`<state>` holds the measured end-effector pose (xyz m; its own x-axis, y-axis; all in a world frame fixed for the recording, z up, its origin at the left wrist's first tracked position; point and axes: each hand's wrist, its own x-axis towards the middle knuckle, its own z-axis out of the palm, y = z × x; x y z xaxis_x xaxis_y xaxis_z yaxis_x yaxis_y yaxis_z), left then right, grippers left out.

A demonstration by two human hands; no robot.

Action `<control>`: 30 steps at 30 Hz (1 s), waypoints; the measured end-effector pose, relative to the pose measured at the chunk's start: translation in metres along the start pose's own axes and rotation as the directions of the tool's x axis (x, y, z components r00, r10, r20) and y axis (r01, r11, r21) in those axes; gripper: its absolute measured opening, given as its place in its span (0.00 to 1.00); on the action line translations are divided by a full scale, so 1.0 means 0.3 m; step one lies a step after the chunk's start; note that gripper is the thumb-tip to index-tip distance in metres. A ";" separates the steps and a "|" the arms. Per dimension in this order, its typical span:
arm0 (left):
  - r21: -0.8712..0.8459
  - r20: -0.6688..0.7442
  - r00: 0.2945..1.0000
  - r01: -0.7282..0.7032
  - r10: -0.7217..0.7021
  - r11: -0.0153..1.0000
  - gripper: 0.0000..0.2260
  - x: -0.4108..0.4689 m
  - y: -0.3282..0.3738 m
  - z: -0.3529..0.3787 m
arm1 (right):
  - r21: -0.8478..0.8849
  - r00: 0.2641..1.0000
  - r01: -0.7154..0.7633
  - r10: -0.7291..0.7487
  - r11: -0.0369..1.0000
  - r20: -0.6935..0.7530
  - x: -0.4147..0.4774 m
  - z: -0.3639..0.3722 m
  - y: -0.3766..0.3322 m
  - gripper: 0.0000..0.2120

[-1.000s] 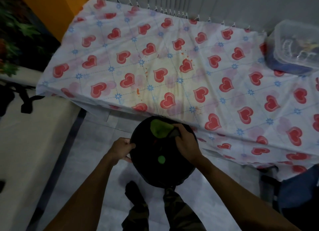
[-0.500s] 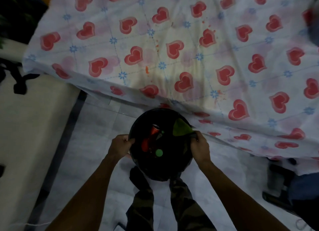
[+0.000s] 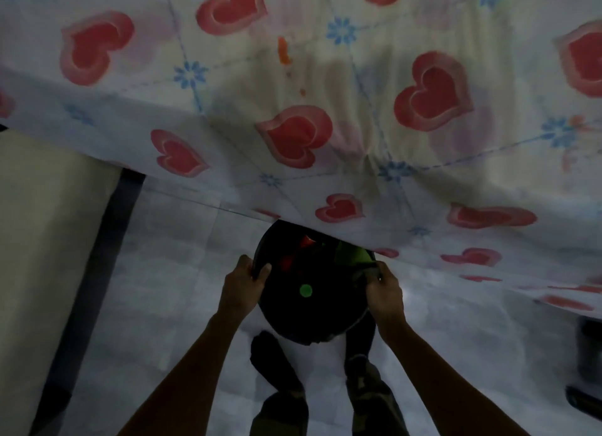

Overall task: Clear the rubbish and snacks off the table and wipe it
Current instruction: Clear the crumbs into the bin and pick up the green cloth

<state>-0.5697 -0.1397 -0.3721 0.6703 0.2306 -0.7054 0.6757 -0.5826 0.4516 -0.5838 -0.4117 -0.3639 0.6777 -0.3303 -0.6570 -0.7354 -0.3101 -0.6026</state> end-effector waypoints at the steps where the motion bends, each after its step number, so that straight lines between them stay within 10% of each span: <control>1: 0.005 0.005 1.000 0.007 -0.007 1.000 0.18 0.031 -0.012 0.019 | 0.009 1.000 0.004 -0.004 1.000 -0.007 0.022 0.018 0.019 0.12; 18: -0.066 0.068 0.995 0.083 -0.078 0.994 0.29 0.239 -0.127 0.213 | 0.103 0.995 -0.103 0.102 0.989 0.016 0.184 0.169 0.219 0.11; 30: 0.138 0.102 0.980 -0.184 0.171 0.973 0.35 0.162 -0.125 0.153 | -0.143 0.981 0.170 -0.181 0.975 -0.067 0.010 0.138 0.094 0.05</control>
<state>-0.5766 -0.1424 -0.4484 0.7411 0.0473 -0.6697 0.4920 -0.7170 0.4938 -0.6026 -0.3846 -0.4017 0.7982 -0.3277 -0.5055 -0.6013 -0.4856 -0.6346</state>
